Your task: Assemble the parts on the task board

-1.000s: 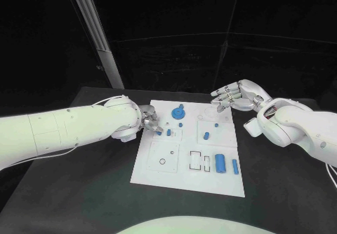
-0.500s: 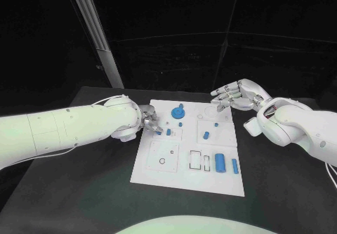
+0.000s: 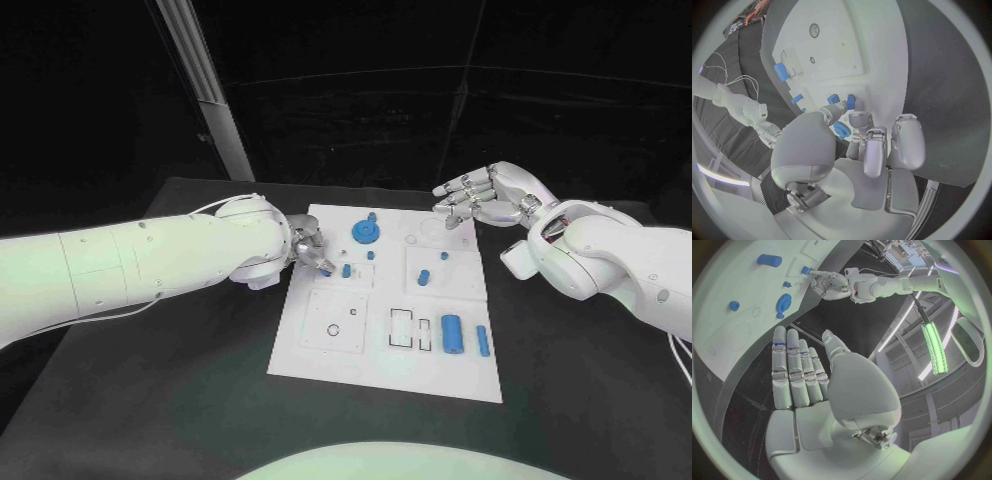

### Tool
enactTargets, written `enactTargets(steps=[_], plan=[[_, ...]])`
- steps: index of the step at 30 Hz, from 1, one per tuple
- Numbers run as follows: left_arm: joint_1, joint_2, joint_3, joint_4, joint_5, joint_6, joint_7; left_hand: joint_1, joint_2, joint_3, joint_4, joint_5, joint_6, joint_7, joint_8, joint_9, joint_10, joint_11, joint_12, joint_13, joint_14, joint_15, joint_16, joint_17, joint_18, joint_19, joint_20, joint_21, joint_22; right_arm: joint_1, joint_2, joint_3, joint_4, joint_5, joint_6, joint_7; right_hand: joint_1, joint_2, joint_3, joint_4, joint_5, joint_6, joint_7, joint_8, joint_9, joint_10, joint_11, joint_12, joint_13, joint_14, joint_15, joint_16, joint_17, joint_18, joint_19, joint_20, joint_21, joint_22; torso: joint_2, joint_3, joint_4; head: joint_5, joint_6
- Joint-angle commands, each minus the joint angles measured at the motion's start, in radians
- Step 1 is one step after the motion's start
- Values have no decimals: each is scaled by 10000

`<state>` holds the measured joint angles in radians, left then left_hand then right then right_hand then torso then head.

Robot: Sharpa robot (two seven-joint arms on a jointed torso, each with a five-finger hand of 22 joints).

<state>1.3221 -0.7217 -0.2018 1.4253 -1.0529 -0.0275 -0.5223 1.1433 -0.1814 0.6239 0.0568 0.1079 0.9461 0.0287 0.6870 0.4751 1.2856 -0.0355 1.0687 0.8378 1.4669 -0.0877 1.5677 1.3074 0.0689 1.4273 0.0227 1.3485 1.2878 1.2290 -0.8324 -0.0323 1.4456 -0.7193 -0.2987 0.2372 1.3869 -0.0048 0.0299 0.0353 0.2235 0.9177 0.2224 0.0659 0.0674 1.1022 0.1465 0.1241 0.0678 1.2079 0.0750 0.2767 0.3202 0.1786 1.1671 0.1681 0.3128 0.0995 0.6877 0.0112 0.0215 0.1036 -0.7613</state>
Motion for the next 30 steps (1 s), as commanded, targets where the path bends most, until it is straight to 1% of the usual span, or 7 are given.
enactTargets(steps=[1,6,12,22,25,28,30], plan=[[-28,56,-26,-61,-34,236,-95,-186,18,57,-143,14,87,-51,62,-6,21,-69,18,-15,1039,-57,31,2634,0,49,-25,43,2,17,1,6,23,-6,65,68,-48,73,-8,-13,51,-76,-10,60,9,-78,17,35,-10,-87,14,31,-9,29,43,43,-57,-9,1,0,3,-2,-1],[-27,137,-26,-157,-34,278,-119,-406,-11,-148,57,16,118,-55,78,-11,19,-75,25,-16,1039,-65,31,2634,-5,61,-36,49,25,17,-8,6,36,-6,62,64,-48,73,-8,-13,51,-76,-10,60,9,-78,17,35,-10,-87,14,31,-9,29,43,43,-57,-9,1,5,-9,11,-10],[-26,211,-25,-250,-34,385,-171,-648,-67,-397,289,18,154,-59,94,-17,42,-79,70,28,1039,-70,31,2634,-11,78,-43,61,56,17,-17,6,47,-6,60,62,-48,73,-8,-13,51,-76,-10,60,9,-78,17,35,-10,-87,14,31,-9,29,43,43,-57,-9,1,4,-14,-5,-8],[-26,238,-25,-324,-34,443,-256,-916,-165,-774,615,23,221,-69,118,-29,95,-87,156,108,1039,-77,31,2634,-25,114,-51,97,126,17,-26,6,53,-6,53,56,-48,73,-8,-13,51,-76,-10,60,9,-78,17,35,-10,-87,14,31,-9,29,43,43,-57,-9,4,0,0,-31,-36],[-26,238,-25,-347,-34,388,-283,-1041,-191,-976,797,26,237,-66,120,-37,99,-86,168,109,1039,-76,31,2634,-30,125,-50,106,148,17,-26,6,51,-6,48,56,-48,73,-8,-13,51,-76,-10,60,9,-79,17,36,-11,-87,14,32,-9,29,43,43,-58,-10,-1,-3,3,-27,-39],[-26,235,-25,-374,-34,287,-304,-1301,-216,-1326,1083,29,262,-43,128,-43,100,-66,178,104,1039,-64,31,2634,-32,131,-45,106,159,17,-28,6,49,-6,42,54,-49,74,-7,-16,54,-80,-9,60,9,-93,19,46,-13,-95,15,39,-20,29,46,44,-71,-17,-1,-4,7,-34,-35],[-26,233,-25,-400,-34,193,-311,-1529,-226,-1850,1383,44,278,-33,134,-49,90,-58,180,85,1039,-54,31,2634,-32,129,-32,94,156,17,-27,6,48,-6,41,53,-49,74,-7,-16,54,-80,-9,60,9,-93,19,46,-13,-95,15,39,-20,29,46,44,-71,-17,-4,-5,7,-31,-26]])
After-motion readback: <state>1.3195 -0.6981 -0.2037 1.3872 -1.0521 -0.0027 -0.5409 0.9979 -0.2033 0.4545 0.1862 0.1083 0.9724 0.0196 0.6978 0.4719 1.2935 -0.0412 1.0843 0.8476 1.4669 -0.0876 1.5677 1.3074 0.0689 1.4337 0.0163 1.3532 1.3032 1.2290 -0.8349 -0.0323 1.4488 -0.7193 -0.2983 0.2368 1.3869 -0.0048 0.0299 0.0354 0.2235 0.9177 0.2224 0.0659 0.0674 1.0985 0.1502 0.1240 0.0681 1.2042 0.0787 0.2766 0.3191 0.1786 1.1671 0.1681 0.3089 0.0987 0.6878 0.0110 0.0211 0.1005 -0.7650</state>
